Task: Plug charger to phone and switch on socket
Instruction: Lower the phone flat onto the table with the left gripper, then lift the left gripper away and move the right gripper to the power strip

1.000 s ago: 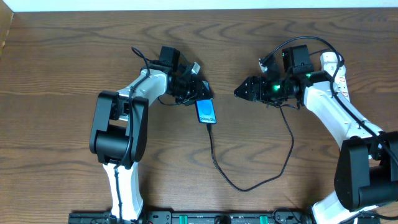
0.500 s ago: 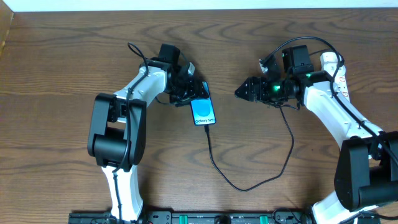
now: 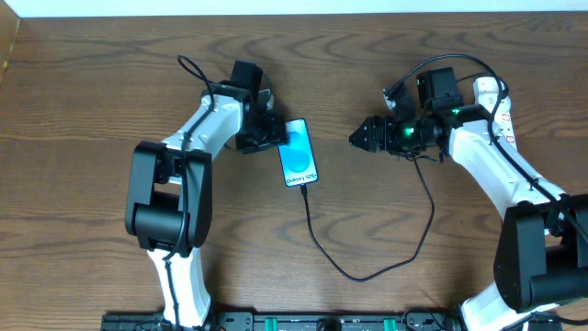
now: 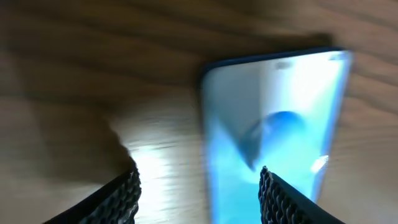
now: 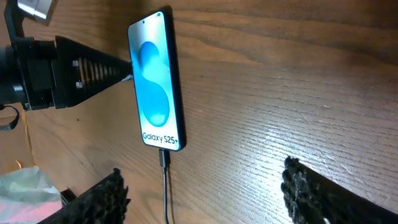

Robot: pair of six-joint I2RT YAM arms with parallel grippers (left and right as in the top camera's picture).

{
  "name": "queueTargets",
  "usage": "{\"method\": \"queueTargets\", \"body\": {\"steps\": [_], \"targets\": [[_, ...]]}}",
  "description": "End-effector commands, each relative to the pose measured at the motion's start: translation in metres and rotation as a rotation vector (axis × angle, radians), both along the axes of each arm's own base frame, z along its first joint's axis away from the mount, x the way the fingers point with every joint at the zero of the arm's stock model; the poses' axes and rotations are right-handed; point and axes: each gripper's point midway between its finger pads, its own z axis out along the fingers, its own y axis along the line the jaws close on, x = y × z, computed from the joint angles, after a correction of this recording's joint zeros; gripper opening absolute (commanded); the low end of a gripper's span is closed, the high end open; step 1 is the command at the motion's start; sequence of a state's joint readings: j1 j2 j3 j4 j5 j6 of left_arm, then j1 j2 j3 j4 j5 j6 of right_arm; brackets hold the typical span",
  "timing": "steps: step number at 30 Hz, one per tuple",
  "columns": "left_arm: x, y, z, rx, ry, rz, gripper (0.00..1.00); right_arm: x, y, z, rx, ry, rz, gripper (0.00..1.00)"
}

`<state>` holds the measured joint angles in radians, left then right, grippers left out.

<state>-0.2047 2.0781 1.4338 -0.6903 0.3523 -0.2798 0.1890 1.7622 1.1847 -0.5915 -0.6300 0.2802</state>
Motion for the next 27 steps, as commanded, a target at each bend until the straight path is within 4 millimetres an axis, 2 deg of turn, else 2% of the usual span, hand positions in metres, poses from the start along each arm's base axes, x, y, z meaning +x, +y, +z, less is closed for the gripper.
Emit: {"method": "queueTargets", "body": {"steps": [1,2,3,6,7,10,13,14,19,21,27], "targets": [[0.015,0.033,0.03,0.091,-0.071,0.04,0.64,0.009,0.001,0.023,0.005,-0.074,0.009,0.76],[0.016,0.037,0.044,0.087,-0.092,0.05,0.63,0.01,0.0,0.028,0.008,-0.086,0.006,0.74],[0.016,0.044,0.075,0.079,-0.145,0.069,0.63,0.014,-0.004,0.042,0.013,-0.118,-0.005,0.68],[0.013,0.049,0.118,0.065,-0.23,0.085,0.64,0.018,-0.013,0.063,0.019,-0.167,-0.03,0.52],[0.01,0.05,0.133,0.06,-0.262,0.086,0.64,0.02,-0.019,0.071,0.018,-0.185,-0.046,0.4],[0.003,0.05,0.175,0.044,-0.362,0.091,0.64,0.021,-0.041,0.087,-0.004,-0.213,-0.112,0.17],[-0.006,0.052,0.211,0.028,-0.455,0.096,0.65,0.021,-0.067,0.1,-0.028,-0.234,-0.182,0.01],[-0.008,0.052,0.22,0.024,-0.477,0.097,0.7,0.02,-0.076,0.102,-0.036,-0.234,-0.206,0.01],[-0.019,0.053,0.251,0.011,-0.56,0.101,0.77,0.017,-0.132,0.107,-0.065,-0.207,-0.352,0.01],[-0.021,0.054,0.256,0.008,-0.576,0.101,0.91,0.015,-0.164,0.106,-0.082,-0.187,-0.428,0.01],[-0.021,0.054,0.256,0.008,-0.574,0.101,0.93,0.009,-0.25,0.105,-0.157,-0.163,-0.656,0.01]]}}
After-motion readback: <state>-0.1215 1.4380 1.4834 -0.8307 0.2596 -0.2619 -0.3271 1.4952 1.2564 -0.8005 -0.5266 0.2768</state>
